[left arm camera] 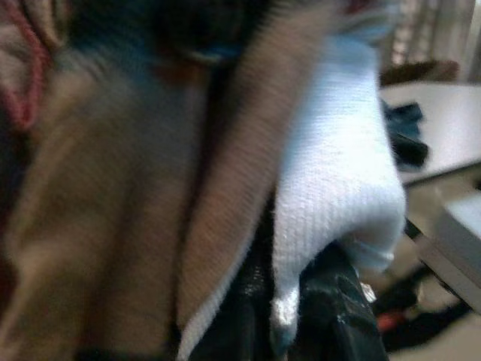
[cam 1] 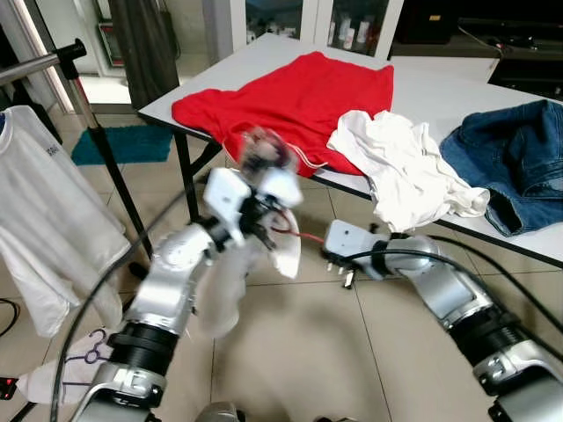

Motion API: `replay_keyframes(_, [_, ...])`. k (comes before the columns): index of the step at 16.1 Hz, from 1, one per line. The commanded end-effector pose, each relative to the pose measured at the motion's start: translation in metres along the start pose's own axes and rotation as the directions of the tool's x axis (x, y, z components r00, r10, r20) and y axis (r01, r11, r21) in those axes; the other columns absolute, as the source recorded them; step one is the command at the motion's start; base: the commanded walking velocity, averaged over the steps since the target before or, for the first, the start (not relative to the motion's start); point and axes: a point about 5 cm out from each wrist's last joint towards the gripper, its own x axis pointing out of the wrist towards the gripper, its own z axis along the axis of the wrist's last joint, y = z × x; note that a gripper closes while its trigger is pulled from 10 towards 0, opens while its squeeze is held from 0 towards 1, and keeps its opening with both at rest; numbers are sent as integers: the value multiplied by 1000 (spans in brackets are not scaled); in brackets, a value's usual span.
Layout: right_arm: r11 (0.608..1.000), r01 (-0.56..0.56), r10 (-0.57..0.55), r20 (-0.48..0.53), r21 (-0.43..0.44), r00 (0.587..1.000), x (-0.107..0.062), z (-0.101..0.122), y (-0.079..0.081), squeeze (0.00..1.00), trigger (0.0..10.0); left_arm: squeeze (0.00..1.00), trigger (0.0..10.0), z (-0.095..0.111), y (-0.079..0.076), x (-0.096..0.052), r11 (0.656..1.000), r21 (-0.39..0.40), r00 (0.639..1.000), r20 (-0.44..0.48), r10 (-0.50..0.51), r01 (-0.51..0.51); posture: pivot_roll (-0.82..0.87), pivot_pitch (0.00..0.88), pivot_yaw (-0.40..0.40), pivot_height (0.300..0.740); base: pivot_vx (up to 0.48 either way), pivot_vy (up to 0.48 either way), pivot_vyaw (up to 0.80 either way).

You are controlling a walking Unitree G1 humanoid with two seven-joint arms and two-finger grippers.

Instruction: Hang hanger

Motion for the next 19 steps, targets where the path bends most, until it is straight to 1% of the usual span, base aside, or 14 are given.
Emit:
replay_keyframes(1, [998, 43, -39, 88, -49, 995, -1, 26, -10, 39, 0, 0, 0, -8, -19, 12, 995, 13, 993, -65, -102, 103, 85, 0, -8, 740, 0, 0, 0])
replay_keyframes(3, [997, 58, -52, 113, -48, 992, -4, 32, -13, 39, 0, 0, 0, -14, -14, 11, 999, 9, 995, -89, -41, 42, 79, 0, -8, 740, 0, 0, 0])
replay_keyframes(4, [997, 59, -50, 144, -58, 988, -7, 38, -14, 39, 0, 0, 0, -16, -7, 7, 1000, 8, 995, -96, 28, -27, 79, 0, -8, 740, 0, 0, 0])
replay_keyframes(5, [993, 64, -44, 179, -103, 983, -11, 46, -14, 43, 0, 0, 0, -15, 9, 0, 986, 8, 983, -80, 166, -166, 81, 0, -14, 740, 0, 0, 0])
replay_keyframes(6, [991, 65, -42, 185, -120, 982, -13, 48, -14, 35, 0, 0, 0, -14, 16, -3, 975, 6, 973, -70, 220, -221, 81, 0, -14, 740, 0, 0, 0])
replay_keyframes(8, [964, 49, -18, 121, -261, 993, -12, 44, -10, 35, 0, 0, 0, -9, 40, -17, 911, 1, 911, -32, 412, -412, 90, 0, -25, 740, 0, 0, 0])
replay_keyframes(9, [957, 42, -14, 101, -286, 995, -12, 42, -9, 39, 0, 0, 0, -8, 43, -19, 903, 5, 902, -29, 430, -430, 92, 0, -27, 740, 0, 0, 0])
replay_keyframes(10, [934, 18, -5, 38, -357, 999, -11, 38, -8, 39, 0, 0, 0, -8, 46, -23, 899, 24, 898, -31, 438, -437, 98, 0, -37, 740, 0, 0, 0])
replay_keyframes(11, [929, 14, -6, 24, -369, 1000, -11, 37, -7, 39, 0, 0, 0, -8, 46, -23, 901, 27, 901, -33, 433, -432, 98, 0, -37, 740, 0, 0, 0])
replay_keyframes(12, [924, 8, -9, -1, -382, 1000, -9, 36, -7, 35, 0, 0, 0, -8, 46, -22, 901, 33, 900, -34, 434, -433, 100, 0, -40, 740, 0, 0, 0])
replay_keyframes(13, [896, -31, -3, -76, -442, 997, -6, 26, -4, 35, 0, 0, 0, -7, 45, -19, 903, 41, 903, -31, 428, -427, 103, 0, -47, 740, 0, 0, 0])
replay_keyframes(15, [868, -65, -11, -151, -493, 989, -5, 14, -4, 31, 0, 0, 0, -3, 46, -14, 903, 45, 904, -18, 428, -427, 100, 0, -49, 740, 0, 0, 0])
replay_keyframes(17, [868, -67, -22, -173, -492, 985, -5, 9, -5, 27, 0, 0, 0, -2, 45, -12, 909, 45, 910, -13, 414, -413, 94, 0, -48, 740, 0, 0, 0])
replay_keyframes(19, [896, -35, -24, -126, -443, 992, -4, 17, -8, 16, 0, 0, 0, -7, 41, -12, 921, 44, 920, -34, 390, -388, 92, 0, -47, 740, 0, 0, 0])
